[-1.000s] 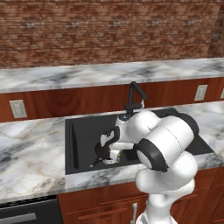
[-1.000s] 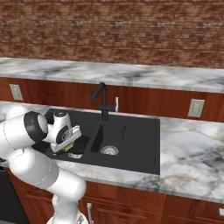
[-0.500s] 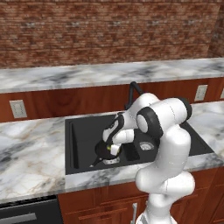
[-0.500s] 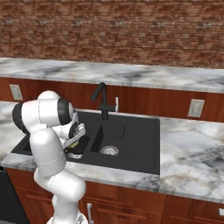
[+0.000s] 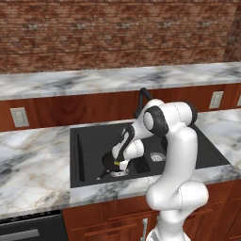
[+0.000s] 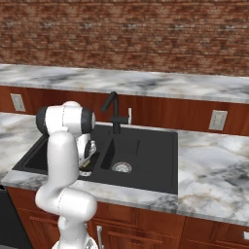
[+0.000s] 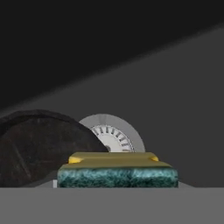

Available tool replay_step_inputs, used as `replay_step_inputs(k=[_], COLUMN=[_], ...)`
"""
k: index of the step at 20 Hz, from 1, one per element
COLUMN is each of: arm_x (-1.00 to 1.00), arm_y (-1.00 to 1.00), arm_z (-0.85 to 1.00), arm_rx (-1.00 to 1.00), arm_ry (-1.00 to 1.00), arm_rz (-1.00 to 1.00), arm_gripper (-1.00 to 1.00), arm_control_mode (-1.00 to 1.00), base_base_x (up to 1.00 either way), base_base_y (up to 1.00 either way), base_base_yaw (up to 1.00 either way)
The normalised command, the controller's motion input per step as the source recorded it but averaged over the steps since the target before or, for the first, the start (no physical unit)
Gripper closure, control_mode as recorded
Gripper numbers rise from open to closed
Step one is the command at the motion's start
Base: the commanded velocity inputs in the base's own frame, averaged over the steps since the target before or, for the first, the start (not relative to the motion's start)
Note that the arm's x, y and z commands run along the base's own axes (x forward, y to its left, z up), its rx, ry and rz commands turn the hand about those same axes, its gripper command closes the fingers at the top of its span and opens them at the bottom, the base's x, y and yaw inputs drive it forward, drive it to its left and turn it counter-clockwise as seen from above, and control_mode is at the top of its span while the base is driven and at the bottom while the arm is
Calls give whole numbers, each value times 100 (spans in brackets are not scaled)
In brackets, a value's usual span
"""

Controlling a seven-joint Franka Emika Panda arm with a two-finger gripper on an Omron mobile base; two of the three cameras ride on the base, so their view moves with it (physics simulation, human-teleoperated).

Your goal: Pick the pan and sponge and place them into the sink. Then turn on the water.

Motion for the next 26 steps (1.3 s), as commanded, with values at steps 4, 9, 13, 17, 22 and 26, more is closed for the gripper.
replay_step_inputs(k=[4, 9, 13, 17, 22, 26], arm_x=[21, 30, 33, 15, 0, 0], arm_y=[31, 32, 25, 10, 1, 2], arm_z=[-17, -4, -1, -3, 0, -1], arm_rx=[-4, -3, -3, -1, 0, 5], arm_ry=[0, 0, 0, 0, 1, 6], arm_rz=[-6, -8, -8, -6, 0, 0], arm_gripper=[100, 100, 100, -100, -100, -100], arm_control_mode=[-100, -100, -100, -100, -100, -100], base_base_x=[0, 0, 0, 0, 0, 0], base_base_y=[0, 0, 0, 0, 0, 0], base_base_yaw=[0, 0, 0, 0, 0, 0])
